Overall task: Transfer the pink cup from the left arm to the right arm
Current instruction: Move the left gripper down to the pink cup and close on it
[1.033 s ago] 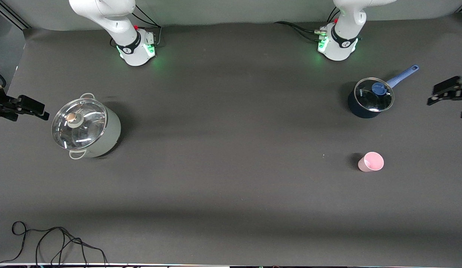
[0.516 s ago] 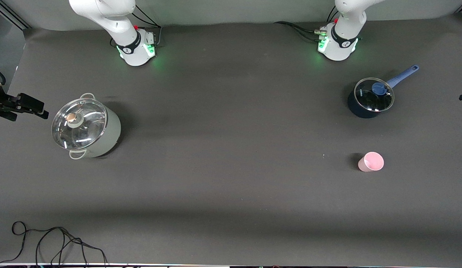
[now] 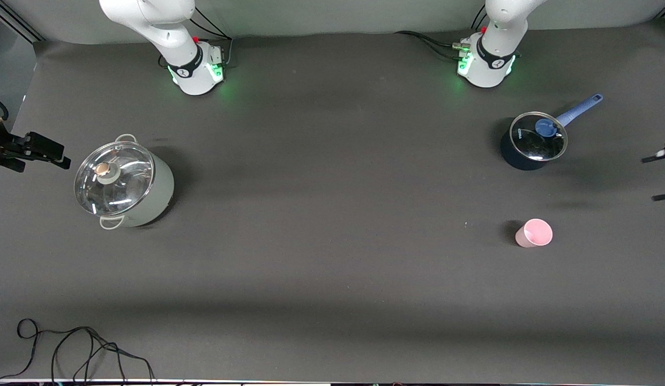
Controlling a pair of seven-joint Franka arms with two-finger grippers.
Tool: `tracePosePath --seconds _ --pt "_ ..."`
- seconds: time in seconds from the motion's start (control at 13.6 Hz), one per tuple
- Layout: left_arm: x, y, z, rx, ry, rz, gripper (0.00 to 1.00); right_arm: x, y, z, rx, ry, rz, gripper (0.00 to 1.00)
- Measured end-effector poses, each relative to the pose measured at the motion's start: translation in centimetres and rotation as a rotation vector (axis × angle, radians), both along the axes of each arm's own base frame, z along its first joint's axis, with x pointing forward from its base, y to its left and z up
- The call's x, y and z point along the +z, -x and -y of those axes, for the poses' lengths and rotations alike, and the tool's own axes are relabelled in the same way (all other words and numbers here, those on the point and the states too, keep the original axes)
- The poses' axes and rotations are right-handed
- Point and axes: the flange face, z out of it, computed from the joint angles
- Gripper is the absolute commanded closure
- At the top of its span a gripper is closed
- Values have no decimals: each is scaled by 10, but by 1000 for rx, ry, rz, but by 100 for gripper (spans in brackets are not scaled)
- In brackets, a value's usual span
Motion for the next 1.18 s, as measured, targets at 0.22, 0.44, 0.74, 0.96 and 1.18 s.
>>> tracePosePath --seconds 0.22,0.44,0.74,0.96,1.18 --pt "-76 -9 -7 -62 105 130 2 0 0 0 0 0 1 0" --pt "-114 -12 -4 -101 165 254 2 1 0 0 1 0 1 0" --pt "-166 -11 -5 -90 238 372 2 1 1 0 1 0 2 0" --pt "-202 -10 -9 -71 274 439 2 1 1 0 1 0 3 0" --pt "-236 -14 10 -54 346 494 2 1 1 0 1 0 3 0"
